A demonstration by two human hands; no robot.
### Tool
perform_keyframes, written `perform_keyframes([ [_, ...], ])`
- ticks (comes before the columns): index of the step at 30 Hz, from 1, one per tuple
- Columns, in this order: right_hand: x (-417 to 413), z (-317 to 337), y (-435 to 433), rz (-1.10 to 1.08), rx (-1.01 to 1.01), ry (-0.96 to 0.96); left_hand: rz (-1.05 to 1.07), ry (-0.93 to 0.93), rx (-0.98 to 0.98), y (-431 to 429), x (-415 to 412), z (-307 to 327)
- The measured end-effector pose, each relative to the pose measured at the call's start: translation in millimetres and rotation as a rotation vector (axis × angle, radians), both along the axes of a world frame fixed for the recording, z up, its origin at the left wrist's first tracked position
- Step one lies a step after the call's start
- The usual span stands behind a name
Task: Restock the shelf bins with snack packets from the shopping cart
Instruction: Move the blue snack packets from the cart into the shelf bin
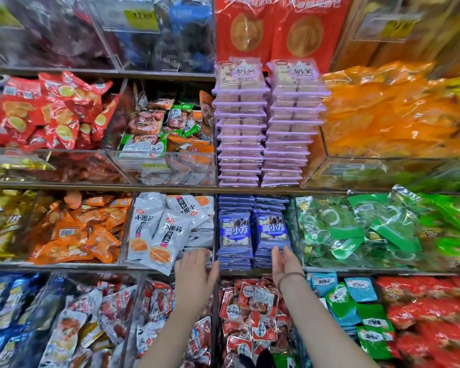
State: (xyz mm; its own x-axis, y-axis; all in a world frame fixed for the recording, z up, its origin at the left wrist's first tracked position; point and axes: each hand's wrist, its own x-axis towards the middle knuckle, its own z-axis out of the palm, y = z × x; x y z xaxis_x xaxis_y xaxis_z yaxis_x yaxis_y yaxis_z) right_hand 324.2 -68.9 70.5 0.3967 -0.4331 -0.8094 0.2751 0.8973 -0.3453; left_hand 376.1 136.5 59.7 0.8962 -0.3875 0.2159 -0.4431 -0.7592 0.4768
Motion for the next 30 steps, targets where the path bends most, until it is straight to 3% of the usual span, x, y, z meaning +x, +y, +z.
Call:
perform_keyframes([
  [6,-20,-5,1,0.279,-0.126,0.051,-0.005,0.087,-0.009,0,-1,8],
  [11,-62,-11,-4,0.729,-0.537,0.251,0.034,-0.009,-0.145,6,-40,27],
  [14,-108,-22,-6,0.986,-0.823,0.295,0.001,0.098,-0.239,15,-85,20],
  [17,-160,-35,-5,1.080,-0.963,0.306,-0.022,0.331,-0.160,32,-131,-4],
  [23,-273,-69,13,1.036,-0.913,0.486,-0.096,0.695,0.026,85,-201,-39],
  [26,-332,-95,28,1.113,-0.823,0.594,-0.107,0.791,0.104,100,-225,-50],
  [30,-413,-112,58,1.052,-0.620,0.693,-0.164,0.876,0.165,111,-254,-60],
])
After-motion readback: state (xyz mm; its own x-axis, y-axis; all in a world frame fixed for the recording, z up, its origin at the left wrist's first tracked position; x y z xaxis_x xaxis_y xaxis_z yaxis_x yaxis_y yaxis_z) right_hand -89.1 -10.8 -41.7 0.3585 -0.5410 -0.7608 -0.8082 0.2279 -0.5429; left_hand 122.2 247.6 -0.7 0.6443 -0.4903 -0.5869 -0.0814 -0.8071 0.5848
